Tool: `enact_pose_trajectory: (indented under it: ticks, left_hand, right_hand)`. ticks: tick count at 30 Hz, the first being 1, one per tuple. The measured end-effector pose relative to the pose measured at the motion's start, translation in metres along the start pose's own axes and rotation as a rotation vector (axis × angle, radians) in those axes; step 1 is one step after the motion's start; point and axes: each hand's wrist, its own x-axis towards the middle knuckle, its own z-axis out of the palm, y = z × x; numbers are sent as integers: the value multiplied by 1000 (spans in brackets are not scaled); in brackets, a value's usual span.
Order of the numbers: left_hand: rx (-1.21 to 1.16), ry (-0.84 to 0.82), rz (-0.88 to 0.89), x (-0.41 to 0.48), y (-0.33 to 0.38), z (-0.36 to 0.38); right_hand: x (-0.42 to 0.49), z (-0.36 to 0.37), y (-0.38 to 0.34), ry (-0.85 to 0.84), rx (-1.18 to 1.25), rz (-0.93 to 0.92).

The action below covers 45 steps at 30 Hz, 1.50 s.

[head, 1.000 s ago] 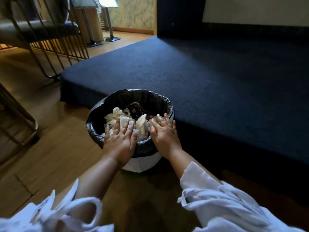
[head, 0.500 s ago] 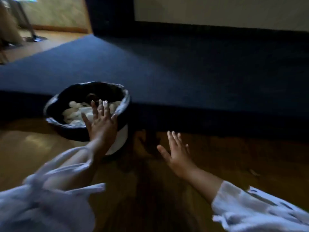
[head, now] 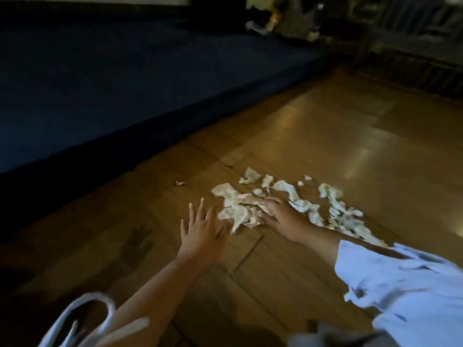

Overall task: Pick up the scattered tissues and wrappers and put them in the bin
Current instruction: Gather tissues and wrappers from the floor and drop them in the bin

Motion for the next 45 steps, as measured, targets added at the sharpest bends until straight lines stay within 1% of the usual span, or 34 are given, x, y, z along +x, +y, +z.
enact_pose_trajectory:
  ticks: [2, 5, 9, 11, 13, 15, 17, 19, 20, 22, 23, 24, 26, 27, 28, 30, 33, 34, 36, 37, 39, 40, 42, 43, 45]
  left_hand:
    - [9, -95, 28, 12, 19, 27]
    - [56, -208, 21, 30, 38, 74]
    - [97, -306, -25, 48, 63, 144]
    - [121, -369, -17, 57, 70, 179]
    - [124, -412, -14, 67, 76, 211]
    - [105, -448, -29, 77, 80, 235]
    - [80, -475, -29, 87, 87, 258]
    - [105, -474, 17, 99, 97, 279]
    - [137, -471, 49, 106, 104, 288]
    - [214, -466, 111, 125, 118, 305]
    - [245, -465, 137, 134, 126, 311]
    - [272, -458, 162, 144, 135, 316]
    - [340, -406, 215, 163, 150, 325]
    - [385, -370, 239, 173, 156, 330]
    - [437, -341, 257, 182, 161, 334]
    - [505, -352, 278, 197, 165, 344]
    - [457, -484, 273, 203, 163, 358]
    - [454, -476, 287, 200, 161, 363]
    - [420, -371, 303, 189, 157, 367]
    - [376, -342, 307, 184, 153, 368]
    - [263, -362, 328, 173, 144, 367]
    - [175, -376, 319, 169, 139, 365]
    - [-11, -377, 260, 164, 131, 358]
    - [-72, -345, 241, 163, 129, 352]
    - [-106, -263, 206, 168, 126, 342]
  right_hand:
    - [-17, 4, 46, 22, 48, 99]
    - [-49, 25, 117, -28, 20, 181]
    - [-90, 53, 190, 29, 91, 274]
    - [-104, 72, 224, 23, 90, 337]
    - [-115, 85, 259, 85, 91, 391]
    - [-119, 89, 288, 201, 78, 441]
    - [-120, 85, 318, 349, 75, 532]
    - [-116, 75, 352, 455, 3, 632]
    - [-114, 71, 368, 448, -11, 682]
    - [-110, 68, 389, 369, 38, 783]
    - [-111, 70, 393, 357, 53, 784]
    - [-114, 73, 393, 391, 26, 725]
    - [-127, 90, 389, 497, -40, 519]
    - [-138, 100, 382, 497, -28, 468]
    - [-147, 111, 378, 474, 0, 455]
    - [-158, 125, 376, 443, 63, 455]
    - [-151, 110, 382, 531, 101, 419]
    - [-142, 93, 381, 553, 158, 423]
    - [-120, 66, 392, 640, 292, 469]
    - [-106, 55, 401, 715, 316, 501]
    - [-78, 38, 417, 825, 292, 582]
    - [-64, 31, 423, 815, 279, 651]
    - [-41, 23, 428, 687, 254, 759]
    - [-30, 22, 429, 603, 258, 787]
    - [-17, 26, 419, 446, 277, 769]
